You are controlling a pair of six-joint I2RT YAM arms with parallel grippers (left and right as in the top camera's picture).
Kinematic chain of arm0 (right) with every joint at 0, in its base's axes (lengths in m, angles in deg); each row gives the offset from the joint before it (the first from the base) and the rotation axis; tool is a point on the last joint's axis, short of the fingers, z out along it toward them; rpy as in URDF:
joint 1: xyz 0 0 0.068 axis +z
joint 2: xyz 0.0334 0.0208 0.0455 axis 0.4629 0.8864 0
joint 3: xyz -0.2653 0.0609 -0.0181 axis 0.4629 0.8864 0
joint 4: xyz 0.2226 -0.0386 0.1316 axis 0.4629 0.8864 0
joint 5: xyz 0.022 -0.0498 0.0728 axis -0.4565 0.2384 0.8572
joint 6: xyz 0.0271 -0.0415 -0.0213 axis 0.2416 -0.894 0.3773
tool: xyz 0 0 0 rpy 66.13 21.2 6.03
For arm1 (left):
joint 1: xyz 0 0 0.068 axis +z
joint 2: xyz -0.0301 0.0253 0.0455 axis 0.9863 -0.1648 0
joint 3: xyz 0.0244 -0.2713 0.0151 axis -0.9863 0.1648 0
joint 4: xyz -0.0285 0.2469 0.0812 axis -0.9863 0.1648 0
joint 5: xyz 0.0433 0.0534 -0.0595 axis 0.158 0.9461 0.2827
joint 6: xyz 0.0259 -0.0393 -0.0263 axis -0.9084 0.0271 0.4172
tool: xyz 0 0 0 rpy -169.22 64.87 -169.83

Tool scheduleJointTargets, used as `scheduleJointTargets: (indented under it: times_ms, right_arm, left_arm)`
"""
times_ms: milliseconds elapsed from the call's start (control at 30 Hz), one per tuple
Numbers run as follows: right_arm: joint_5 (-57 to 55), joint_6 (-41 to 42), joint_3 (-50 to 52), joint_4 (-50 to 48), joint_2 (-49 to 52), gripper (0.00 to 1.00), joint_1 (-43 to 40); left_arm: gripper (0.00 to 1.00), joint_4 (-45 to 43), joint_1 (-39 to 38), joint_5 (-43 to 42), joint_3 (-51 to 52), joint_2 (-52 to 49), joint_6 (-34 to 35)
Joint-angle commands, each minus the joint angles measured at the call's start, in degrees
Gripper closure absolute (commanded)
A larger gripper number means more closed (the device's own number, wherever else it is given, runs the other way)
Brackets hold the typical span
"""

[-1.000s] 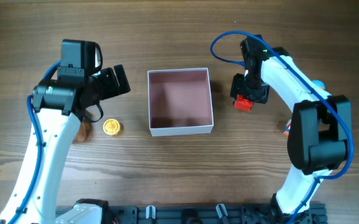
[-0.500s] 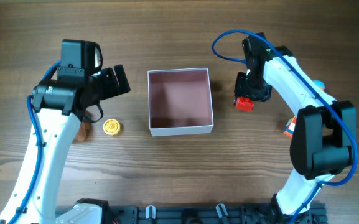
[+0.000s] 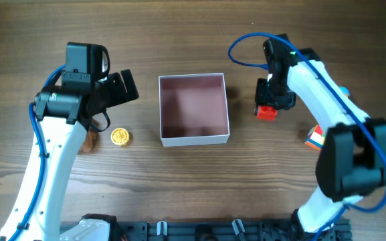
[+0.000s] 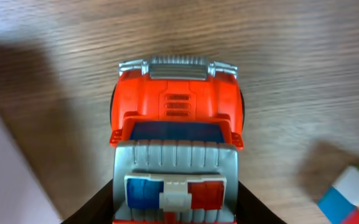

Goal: Pack container
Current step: 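Lift the red truck with the right gripper and lower it into the box, then move the right gripper to the colorful cube and grasp it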

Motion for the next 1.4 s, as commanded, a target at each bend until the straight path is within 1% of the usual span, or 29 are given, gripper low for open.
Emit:
scheduleJointTargets:
  times_ms: [0,100,133,200,300,367,467,600,733,933,1033,1067,1133,1167,1200,1233,1267,1300,1367]
  right_arm:
    - [-1.2,-3.8,-7.6,0.6,-10.9,0.96,3.9]
    - [-1.2,-3.4,-10.0,-1.3,-16.7,0.96,10.4]
    - [-1.2,-2.0,-10.2,-2.5,-17.8,0.96,13.7]
    - [-1.2,2.1,-10.2,-4.2,-17.2,0.96,18.8]
    - [-1.2,5.2,-10.1,-5.5,-13.3,0.96,22.5]
    - [-1.2,7.0,-10.1,-5.0,-8.9,0.96,22.7]
    - [-1.2,7.2,-10.1,-3.9,-1.3,0.96,22.4]
    - [-1.2,7.3,-10.1,-4.2,3.8,0.96,22.3]
    - [-0.2,8.4,-10.1,-6.1,8.1,0.96,20.3]
    - [1.7,7.1,-10.1,-6.8,9.2,0.95,18.4]
    - [1.7,6.8,-10.1,-6.6,9.2,0.91,18.4]
    - [1.7,6.7,-10.1,-6.6,9.2,0.87,18.4]
    - [1.7,6.7,-10.1,-6.6,9.2,0.78,18.4]
    - [1.7,6.7,-10.1,-6.5,9.2,0.62,18.4]
    - [1.7,6.7,-10.1,-6.3,9.2,0.55,18.4]
    - [1.7,6.7,-10.1,-6.2,9.2,0.53,18.4]
    - [1.7,6.7,-10.1,-6.2,9.2,0.50,18.4]
    - [1.7,6.7,-10.1,-6.2,9.2,0.42,18.4]
    - [1.7,6.7,-10.1,-6.2,9.2,0.41,18.4]
  left_arm:
    - [0.00,0.0,0.3,1.7,-0.7,0.8,-0.1]
    - [0.00,0.0,0.3,1.7,-0.7,0.8,-0.1]
    - [0.00,0.0,0.3,1.7,-0.7,0.8,0.1]
    - [0.00,0.1,0.3,1.7,-0.7,0.8,0.1]
    - [0.00,0.1,0.3,1.7,-0.7,0.8,0.1]
    - [0.00,0.2,0.3,1.7,-0.7,0.8,0.1]
    - [0.00,0.3,0.3,1.7,-0.7,0.8,0.1]
    - [0.00,0.2,0.3,1.7,-0.7,0.8,0.1]
    - [0.00,0.3,0.3,1.7,-0.7,0.8,0.1]
    - [0.00,0.3,0.3,1.7,-0.7,0.8,0.1]
    - [0.00,0.3,0.3,1.7,-0.7,0.8,0.1]
    - [0.00,0.3,0.3,1.7,-0.7,0.8,0.1]
    - [0.00,0.3,0.3,1.7,-0.7,0.8,0.1]
    - [0.00,0.3,0.3,1.7,-0.7,0.8,0.1]
    - [0.00,0.3,0.3,1.7,-0.7,0.8,0.1]
    - [0.00,0.3,0.3,1.7,-0.7,0.8,0.1]
    - [0.00,0.3,0.3,1.7,-0.7,0.8,0.1]
    - [0.00,0.3,0.3,1.7,-0.7,0.8,0.1]
    - [0.00,0.3,0.3,1.7,-0.7,0.8,0.1]
